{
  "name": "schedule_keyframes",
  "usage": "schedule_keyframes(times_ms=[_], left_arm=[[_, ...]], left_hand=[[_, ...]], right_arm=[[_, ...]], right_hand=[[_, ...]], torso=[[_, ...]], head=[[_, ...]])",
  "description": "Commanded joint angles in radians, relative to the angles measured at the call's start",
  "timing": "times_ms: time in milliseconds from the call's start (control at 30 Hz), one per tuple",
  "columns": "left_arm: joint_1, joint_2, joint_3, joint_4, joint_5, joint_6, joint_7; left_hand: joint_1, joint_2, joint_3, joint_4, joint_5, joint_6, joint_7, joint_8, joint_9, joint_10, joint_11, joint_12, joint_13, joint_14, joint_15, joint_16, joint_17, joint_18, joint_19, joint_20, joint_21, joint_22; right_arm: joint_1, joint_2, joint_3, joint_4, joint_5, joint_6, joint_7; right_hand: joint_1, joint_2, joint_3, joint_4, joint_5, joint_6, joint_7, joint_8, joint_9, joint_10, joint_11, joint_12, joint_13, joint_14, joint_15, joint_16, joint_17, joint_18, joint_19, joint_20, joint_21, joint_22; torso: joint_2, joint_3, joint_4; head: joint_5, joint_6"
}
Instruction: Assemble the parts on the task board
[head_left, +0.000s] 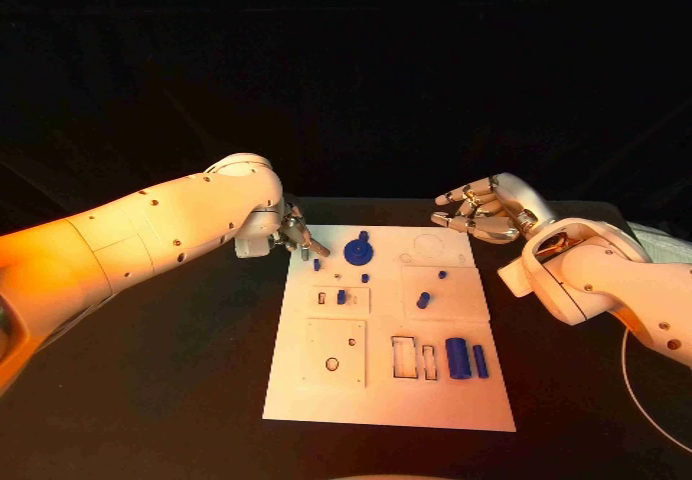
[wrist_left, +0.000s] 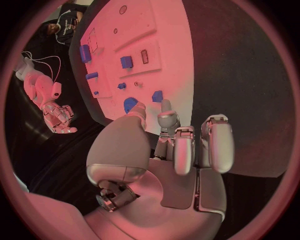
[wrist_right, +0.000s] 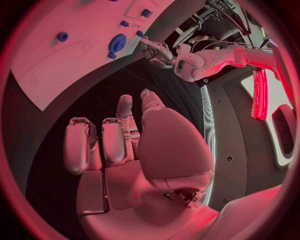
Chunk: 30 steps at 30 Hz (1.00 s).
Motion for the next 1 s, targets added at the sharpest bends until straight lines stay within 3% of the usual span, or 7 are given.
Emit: schedule_keyframes(times_ms=[33,200,1000], left_arm=[[0.0,0.006,-0.001,-0.004,0.016,0.001,0.004],[0.0,0.014,-0.004,-0.013,0.02,0.007,0.004],[-0.006,0.035,-0.015,-0.042,0.021,0.012,0.001]], left_hand=[[0.001,0.013,-0.007,0.0,-0.001,0.009,0.001,0.005,0.002,0.008,0.0,0.006,0.003,0.105,-0.009,0.003,0.263,0.013,0.025,-0.004,0.008,0.127],[0.011,0.016,-0.012,-0.004,0.0,0.012,-0.003,0.011,0.006,0.013,-0.002,0.012,0.008,0.105,-0.011,0.003,0.263,0.012,0.027,-0.007,0.011,0.13],[0.071,0.044,-0.015,-0.019,0.005,0.013,-0.009,0.031,0.023,0.022,-0.009,0.026,0.016,0.105,-0.017,0.003,0.263,0.01,0.031,-0.013,0.016,0.137]], right_arm=[[-0.001,0.002,0.0,-0.001,-0.002,0.008,0.009],[-0.001,0.003,0.0,-0.001,-0.002,0.008,0.009],[-0.001,0.002,0.0,0.001,-0.002,0.012,0.008]], right_hand=[[-0.01,0.0,-0.007,-0.002,0.004,0.0,0.004,0.003,0.0,-0.007,0.002,-0.005,-0.001,0.032,0.001,-0.004,-0.001,0.012,-0.009,0.001,-0.005,-0.001],[-0.01,0.0,-0.007,-0.002,0.004,0.0,0.004,0.003,0.0,-0.007,0.002,-0.005,-0.001,0.032,0.001,-0.004,-0.001,0.012,-0.009,0.001,-0.005,-0.001],[-0.009,0.003,-0.007,-0.002,0.005,0.001,0.004,0.003,0.001,-0.007,0.002,-0.006,-0.003,0.032,0.001,-0.006,-0.002,0.013,-0.009,0.001,-0.006,-0.002]], torso=[[-0.001,0.0003,0.0003],[-0.002,0.0019,0.0015],[-0.002,0.0018,0.001]], head=[[-0.001,-0.001],[-0.001,-0.001],[0.0,-0.004]])
